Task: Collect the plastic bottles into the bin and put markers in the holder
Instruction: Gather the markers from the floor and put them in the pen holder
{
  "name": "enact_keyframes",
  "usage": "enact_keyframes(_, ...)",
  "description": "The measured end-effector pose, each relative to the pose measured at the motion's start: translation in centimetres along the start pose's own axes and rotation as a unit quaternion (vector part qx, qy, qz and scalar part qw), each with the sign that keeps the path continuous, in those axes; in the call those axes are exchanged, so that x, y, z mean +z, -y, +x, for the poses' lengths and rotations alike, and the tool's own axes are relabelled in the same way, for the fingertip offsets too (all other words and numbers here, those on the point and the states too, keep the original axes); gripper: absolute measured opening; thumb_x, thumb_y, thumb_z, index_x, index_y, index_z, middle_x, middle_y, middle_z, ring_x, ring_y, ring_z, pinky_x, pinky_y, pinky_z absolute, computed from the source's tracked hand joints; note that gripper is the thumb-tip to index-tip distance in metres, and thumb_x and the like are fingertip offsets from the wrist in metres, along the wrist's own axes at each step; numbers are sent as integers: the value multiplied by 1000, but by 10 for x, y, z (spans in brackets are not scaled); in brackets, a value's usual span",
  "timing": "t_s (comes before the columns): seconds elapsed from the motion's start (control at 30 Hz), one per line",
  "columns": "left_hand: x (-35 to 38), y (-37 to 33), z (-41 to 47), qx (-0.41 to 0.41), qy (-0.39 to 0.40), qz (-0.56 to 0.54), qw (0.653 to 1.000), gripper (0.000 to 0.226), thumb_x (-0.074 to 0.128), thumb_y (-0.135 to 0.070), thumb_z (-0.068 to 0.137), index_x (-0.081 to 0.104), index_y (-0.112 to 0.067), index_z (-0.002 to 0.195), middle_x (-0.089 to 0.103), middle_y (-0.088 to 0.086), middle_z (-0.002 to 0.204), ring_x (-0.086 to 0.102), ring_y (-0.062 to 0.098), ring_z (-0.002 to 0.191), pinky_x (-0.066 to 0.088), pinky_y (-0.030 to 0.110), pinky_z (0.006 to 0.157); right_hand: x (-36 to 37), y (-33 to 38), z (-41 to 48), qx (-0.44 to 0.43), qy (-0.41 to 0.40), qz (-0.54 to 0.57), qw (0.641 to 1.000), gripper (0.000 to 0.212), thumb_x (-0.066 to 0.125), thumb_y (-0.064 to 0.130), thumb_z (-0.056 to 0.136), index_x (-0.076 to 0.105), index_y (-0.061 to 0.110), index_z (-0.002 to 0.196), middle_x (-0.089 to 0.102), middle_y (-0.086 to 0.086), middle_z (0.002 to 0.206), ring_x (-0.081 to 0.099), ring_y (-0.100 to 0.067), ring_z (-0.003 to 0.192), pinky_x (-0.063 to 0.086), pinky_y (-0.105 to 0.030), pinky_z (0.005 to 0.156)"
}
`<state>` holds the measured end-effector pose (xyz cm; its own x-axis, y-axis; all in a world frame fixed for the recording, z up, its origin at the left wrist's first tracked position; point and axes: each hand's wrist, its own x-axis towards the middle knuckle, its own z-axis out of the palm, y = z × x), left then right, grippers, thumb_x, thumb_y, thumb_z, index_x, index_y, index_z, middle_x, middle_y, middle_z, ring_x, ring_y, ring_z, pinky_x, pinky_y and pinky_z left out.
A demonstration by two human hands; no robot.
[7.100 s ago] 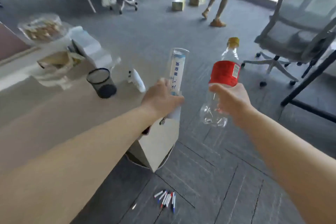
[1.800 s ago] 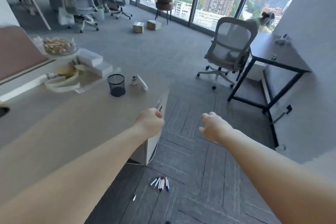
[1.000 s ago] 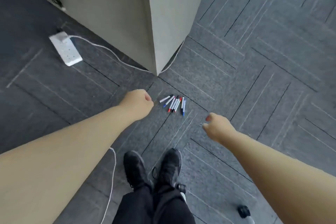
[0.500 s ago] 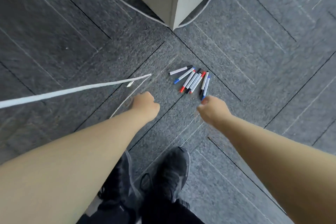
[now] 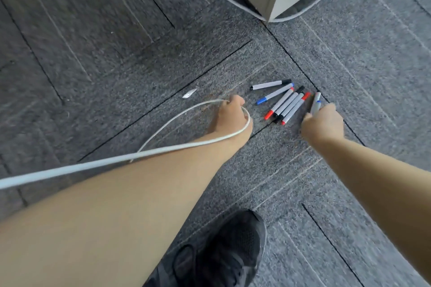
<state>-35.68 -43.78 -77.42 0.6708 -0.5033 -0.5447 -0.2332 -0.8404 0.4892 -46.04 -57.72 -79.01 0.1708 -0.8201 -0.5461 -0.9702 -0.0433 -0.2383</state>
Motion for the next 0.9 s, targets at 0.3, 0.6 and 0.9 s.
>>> enact_keyframes(0.3,29,-45,0,-274,-68,-280,917,62,26,-46,97,57,6,107,67,21,99,68,36,77,58,41,69,-14,-13,10,-27,1,160,987,26,34,15,97,42,2,118,50,-14,100,47,-21,67,30,-30,50)
enact_keyframes(0.6,23,-70,0,-116,68,-522,842,41,41,-1,94,52,-22,127,62,3,93,56,12,71,54,28,65,6,12,13,-40,69,151,985,20,55,19,91,52,5,78,55,-8,76,52,-23,64,41,-24,50)
enact_keyframes(0.9,34,-58,65,76,2,245,967,50,60,-31,90,41,-10,131,34,14,137,45,31,120,48,44,93,3,-2,18,-21,24,181,983,27,48,29,88,57,4,86,58,-9,76,54,-26,67,38,-30,56)
